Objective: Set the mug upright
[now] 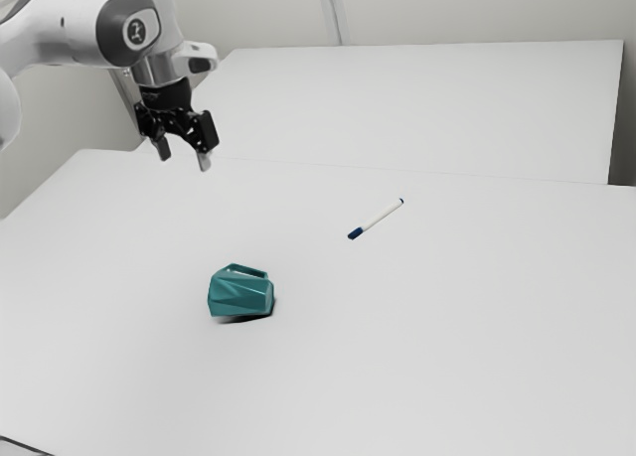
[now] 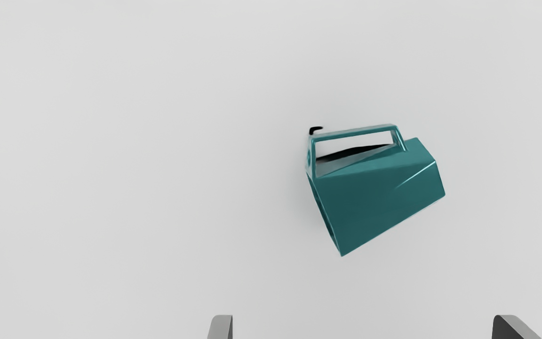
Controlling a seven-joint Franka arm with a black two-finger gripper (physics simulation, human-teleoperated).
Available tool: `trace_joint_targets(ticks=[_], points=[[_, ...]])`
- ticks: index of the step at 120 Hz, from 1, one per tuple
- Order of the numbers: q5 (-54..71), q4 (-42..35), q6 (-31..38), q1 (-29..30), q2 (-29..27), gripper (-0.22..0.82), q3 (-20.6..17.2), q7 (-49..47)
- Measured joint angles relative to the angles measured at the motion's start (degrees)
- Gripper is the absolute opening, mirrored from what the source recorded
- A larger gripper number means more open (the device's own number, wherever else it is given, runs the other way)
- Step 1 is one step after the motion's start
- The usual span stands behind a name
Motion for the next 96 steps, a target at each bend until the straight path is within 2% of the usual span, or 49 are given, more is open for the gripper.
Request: trace_joint_targets(ticks=[21, 49, 76, 86, 96], points=[[-1.4, -2.8, 6.8, 0.9, -0.8, 0.60, 2.1, 2.1], [-2.4, -26.5, 25.3, 1.0, -14.3, 0.60, 3.5, 3.8], [-6.5, -47.2, 44.4, 5.1, -24.9, 0.60, 4.2, 4.4], [-11.5, -53.1, 49.6, 7.1, -26.7, 0.60, 4.3, 4.6], [-18.2, -55.3, 53.5, 8.3, -26.9, 0.60, 4.3, 6.5]])
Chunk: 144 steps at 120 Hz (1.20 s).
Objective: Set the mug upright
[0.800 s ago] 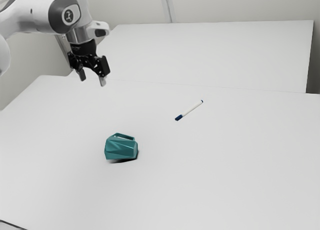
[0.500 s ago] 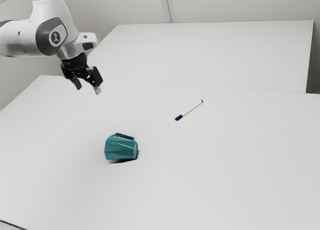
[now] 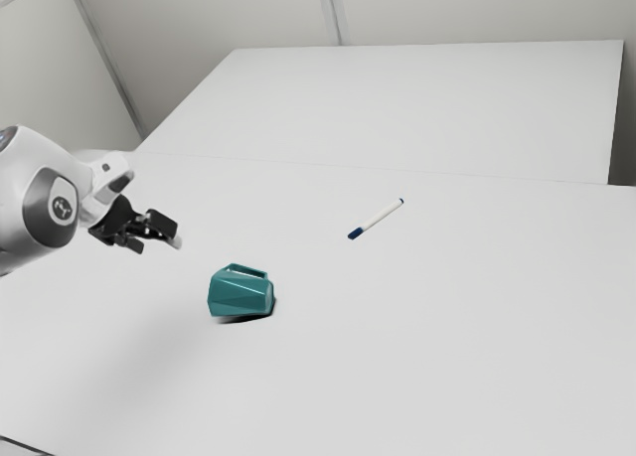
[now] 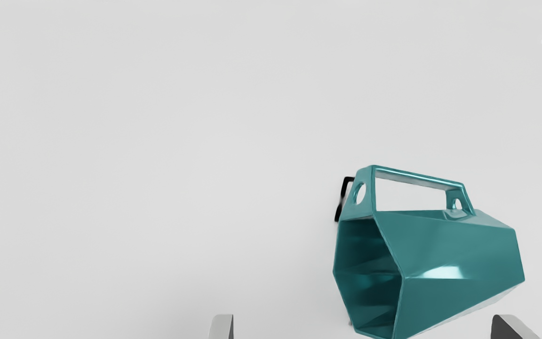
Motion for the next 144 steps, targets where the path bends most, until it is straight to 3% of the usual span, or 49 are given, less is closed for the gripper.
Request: trace_joint_targets(ticks=[20, 52, 92, 144], points=[[-21.3, -2.0, 2.4, 1.1, 0.9, 0.60, 0.2, 12.9], [-47.7, -2.1, -6.0, 5.7, 7.4, 0.60, 0.5, 41.4], [-60.4, -2.9, -11.3, 5.6, 13.3, 0.60, 0.3, 68.5], [-71.6, -2.9, -12.0, 1.3, 18.2, 0.57, 0.0, 89.0]])
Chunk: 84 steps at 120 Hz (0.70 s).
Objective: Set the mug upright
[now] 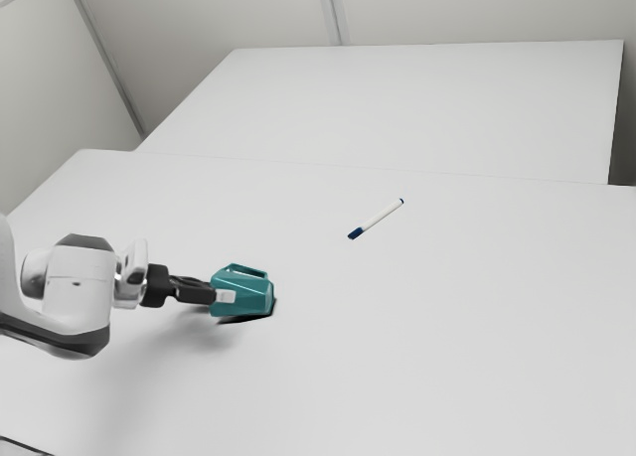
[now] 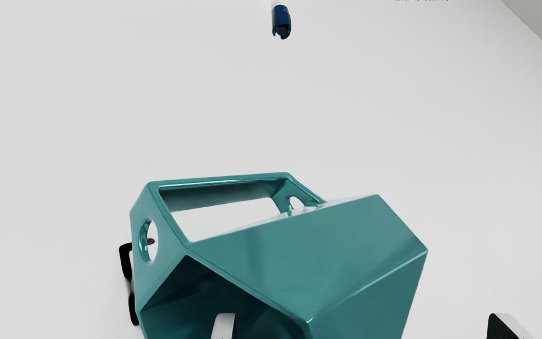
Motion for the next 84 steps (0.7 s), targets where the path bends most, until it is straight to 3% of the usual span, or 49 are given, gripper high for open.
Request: trace_joint_targets(ticks=[25, 57, 84], points=[[-2.9, -0.1, 0.1, 0.1, -0.4, 0.40, -0.1, 5.8], [-6.0, 0.1, 0.0, -1.5, -1.3, 0.33, -1.0, 10.8], [-8.6, 0.6, 0.1, -1.5, -1.8, 0.04, -2.6, 13.6]])
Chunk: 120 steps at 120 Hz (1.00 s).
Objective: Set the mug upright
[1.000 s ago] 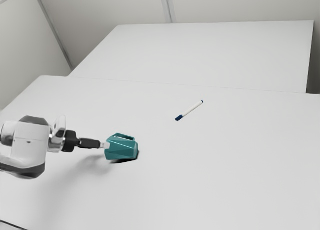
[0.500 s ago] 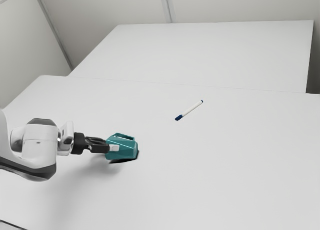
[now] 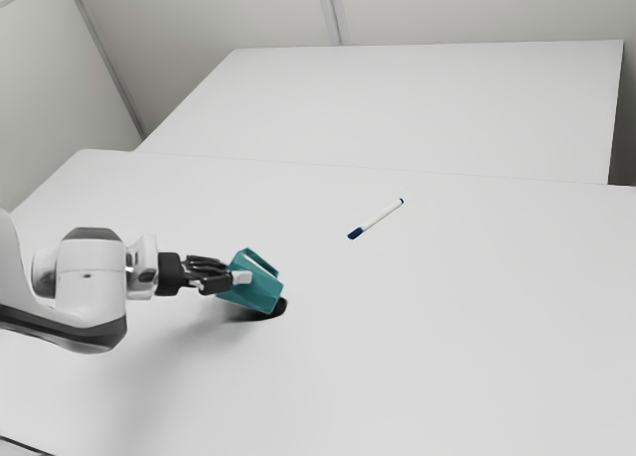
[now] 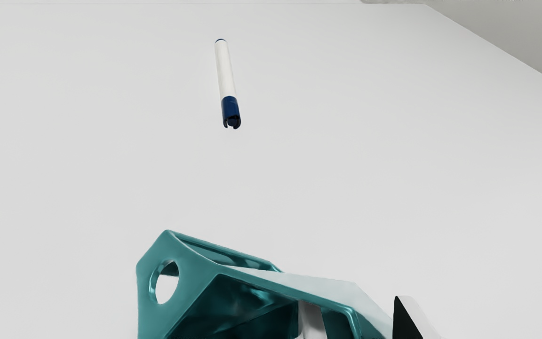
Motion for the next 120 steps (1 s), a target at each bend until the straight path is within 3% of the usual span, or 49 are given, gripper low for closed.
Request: trace_joint_targets(ticks=[40, 80, 120], points=[[-2.5, 0.5, 0.1, -0.2, -0.4, -0.12, -1.4, 2.6], [-2.1, 1.5, 1.6, -0.2, -1.6, -0.18, -2.2, 2.4], [28.2, 1.6, 5.8, -0.2, -8.0, -0.19, -3.7, -17.8]])
